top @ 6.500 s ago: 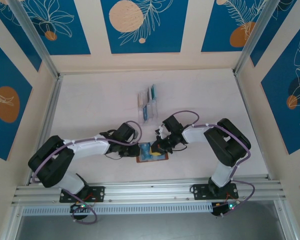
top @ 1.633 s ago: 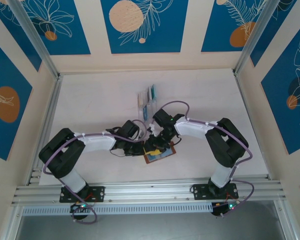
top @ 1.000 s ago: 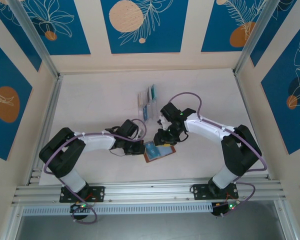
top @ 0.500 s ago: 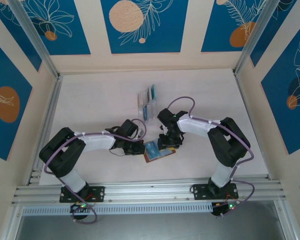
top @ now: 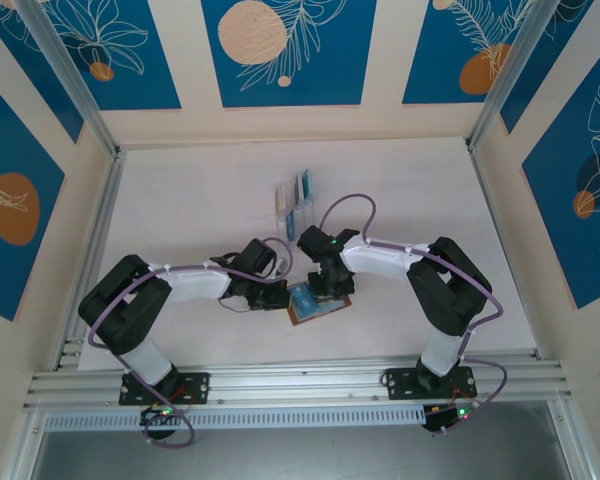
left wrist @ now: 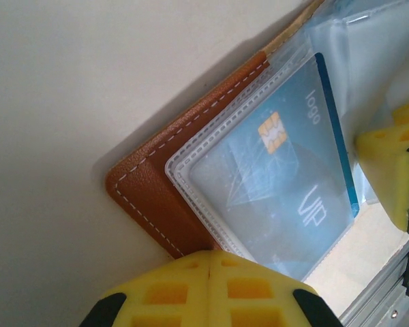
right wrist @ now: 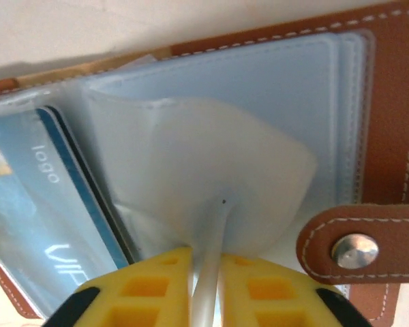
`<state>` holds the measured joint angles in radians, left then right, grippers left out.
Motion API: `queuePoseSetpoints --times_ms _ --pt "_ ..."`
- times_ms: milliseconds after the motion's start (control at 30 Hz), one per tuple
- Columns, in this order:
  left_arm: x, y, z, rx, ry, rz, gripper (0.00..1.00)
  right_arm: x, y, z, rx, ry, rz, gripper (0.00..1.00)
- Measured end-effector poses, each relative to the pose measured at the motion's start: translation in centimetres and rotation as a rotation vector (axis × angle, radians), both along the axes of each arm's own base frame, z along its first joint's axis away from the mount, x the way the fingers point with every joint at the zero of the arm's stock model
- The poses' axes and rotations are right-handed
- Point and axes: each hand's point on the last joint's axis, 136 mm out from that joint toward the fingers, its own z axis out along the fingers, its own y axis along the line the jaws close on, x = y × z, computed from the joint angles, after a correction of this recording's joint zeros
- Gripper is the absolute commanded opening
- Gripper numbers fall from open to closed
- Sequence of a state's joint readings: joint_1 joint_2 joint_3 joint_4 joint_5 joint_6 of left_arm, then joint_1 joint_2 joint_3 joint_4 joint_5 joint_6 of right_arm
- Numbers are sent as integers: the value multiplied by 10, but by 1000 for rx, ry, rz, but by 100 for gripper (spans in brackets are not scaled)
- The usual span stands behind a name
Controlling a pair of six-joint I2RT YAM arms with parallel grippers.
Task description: Put the credit cards into the card holder
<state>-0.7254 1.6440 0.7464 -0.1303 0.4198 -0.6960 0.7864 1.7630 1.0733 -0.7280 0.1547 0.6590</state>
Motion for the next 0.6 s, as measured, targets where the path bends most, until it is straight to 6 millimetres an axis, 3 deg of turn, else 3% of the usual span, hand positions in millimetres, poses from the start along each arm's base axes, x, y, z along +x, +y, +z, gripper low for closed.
queuePoseSetpoints --times_ms 67,300,433,600 --pt "0 0 0 -2 -1 0 4 0 1 1 2 -6 -3 0" --pt "0 0 0 -10 3 -1 4 -2 4 7 -6 -36 27 0" --pt "0 0 0 -10 2 -1 4 -7 15 12 40 -19 67 19" --pt "0 0 0 -11 2 0 4 -16 28 15 115 31 85 33"
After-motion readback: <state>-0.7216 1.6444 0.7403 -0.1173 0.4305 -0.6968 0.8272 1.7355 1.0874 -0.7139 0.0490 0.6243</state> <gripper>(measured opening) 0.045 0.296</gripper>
